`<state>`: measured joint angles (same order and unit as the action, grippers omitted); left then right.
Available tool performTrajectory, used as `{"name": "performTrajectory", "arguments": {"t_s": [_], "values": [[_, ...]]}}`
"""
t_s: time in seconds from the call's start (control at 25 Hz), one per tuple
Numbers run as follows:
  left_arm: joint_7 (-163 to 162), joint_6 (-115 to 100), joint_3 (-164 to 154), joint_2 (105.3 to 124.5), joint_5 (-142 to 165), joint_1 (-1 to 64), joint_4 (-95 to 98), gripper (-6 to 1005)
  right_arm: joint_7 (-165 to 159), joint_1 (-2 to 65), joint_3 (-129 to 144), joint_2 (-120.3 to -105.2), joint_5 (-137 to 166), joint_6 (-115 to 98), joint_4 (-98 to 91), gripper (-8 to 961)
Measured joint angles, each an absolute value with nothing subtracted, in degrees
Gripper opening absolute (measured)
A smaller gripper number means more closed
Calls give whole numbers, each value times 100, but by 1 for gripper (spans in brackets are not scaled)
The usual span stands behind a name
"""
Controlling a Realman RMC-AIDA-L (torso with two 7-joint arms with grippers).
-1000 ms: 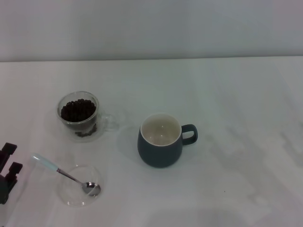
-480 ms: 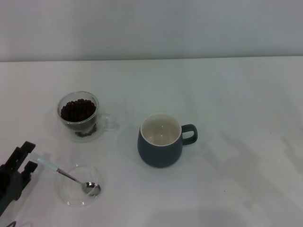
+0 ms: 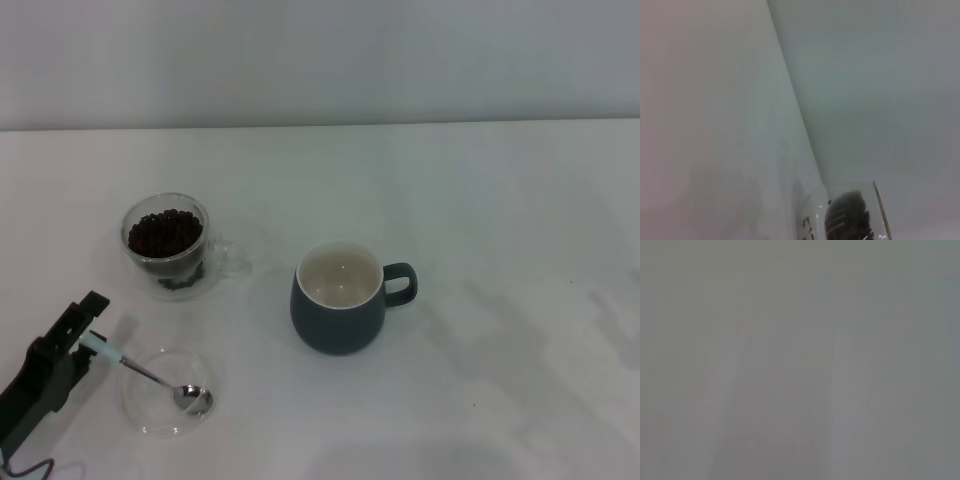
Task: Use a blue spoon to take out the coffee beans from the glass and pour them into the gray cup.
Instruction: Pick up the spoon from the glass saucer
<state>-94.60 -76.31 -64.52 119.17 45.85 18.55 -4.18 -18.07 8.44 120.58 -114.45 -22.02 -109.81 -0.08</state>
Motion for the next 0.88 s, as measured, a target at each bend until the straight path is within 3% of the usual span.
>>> {"name": "performTrajectory", "arguments": {"t_s": [0.88], "values": [[-9248, -7814, -6574, 11852, 4803, 1680, -262, 815, -1793, 816, 12120, -11507, -2165, -10928, 8, 663]]}}
